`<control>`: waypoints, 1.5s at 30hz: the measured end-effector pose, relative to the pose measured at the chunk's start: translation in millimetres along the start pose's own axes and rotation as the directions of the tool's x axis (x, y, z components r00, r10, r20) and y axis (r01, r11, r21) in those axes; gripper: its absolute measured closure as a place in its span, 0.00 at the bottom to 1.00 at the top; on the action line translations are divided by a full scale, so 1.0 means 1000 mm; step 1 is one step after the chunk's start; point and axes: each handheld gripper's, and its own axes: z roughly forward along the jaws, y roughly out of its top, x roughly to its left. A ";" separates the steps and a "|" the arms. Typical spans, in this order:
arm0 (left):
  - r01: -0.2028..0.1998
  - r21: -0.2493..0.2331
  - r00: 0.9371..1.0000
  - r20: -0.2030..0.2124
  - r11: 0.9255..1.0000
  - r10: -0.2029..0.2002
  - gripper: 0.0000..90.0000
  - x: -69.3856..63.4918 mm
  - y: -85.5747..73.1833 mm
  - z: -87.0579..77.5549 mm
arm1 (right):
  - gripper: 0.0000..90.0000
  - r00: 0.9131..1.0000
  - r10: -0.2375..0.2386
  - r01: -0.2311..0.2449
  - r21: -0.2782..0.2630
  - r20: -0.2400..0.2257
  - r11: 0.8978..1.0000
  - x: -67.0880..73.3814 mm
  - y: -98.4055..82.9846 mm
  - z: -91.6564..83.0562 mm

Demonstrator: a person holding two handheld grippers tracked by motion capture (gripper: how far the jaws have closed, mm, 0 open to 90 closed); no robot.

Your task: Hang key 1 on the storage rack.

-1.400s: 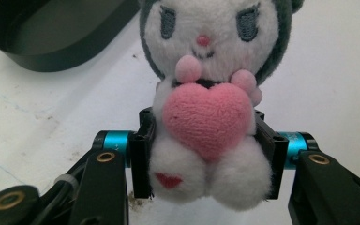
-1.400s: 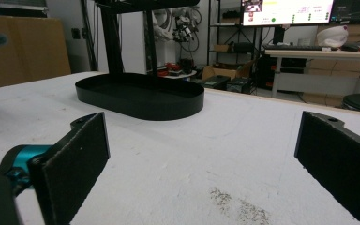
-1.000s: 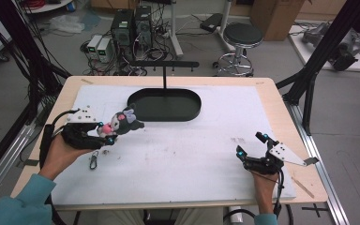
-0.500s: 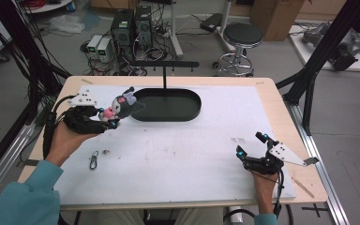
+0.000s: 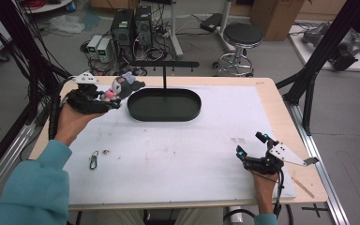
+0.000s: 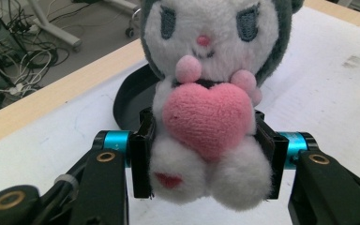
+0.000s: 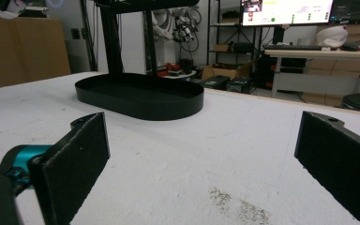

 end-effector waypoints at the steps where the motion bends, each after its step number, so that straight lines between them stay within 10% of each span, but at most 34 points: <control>1: 0.004 -0.004 1.000 0.000 1.000 -0.004 0.58 0.002 0.002 0.002 | 0.03 1.000 0.001 -0.001 0.002 0.000 1.000 0.000 0.000 0.000; 21: 0.041 0.010 0.997 -0.064 0.999 -0.040 0.58 0.025 0.033 0.025 | 0.03 1.000 0.006 -0.006 0.002 -0.003 1.000 0.000 0.000 0.000; 45: 0.091 0.003 0.989 -0.120 0.996 -0.090 0.58 0.042 0.031 0.044 | 0.03 1.000 0.012 -0.012 0.002 -0.002 1.000 0.000 0.000 0.000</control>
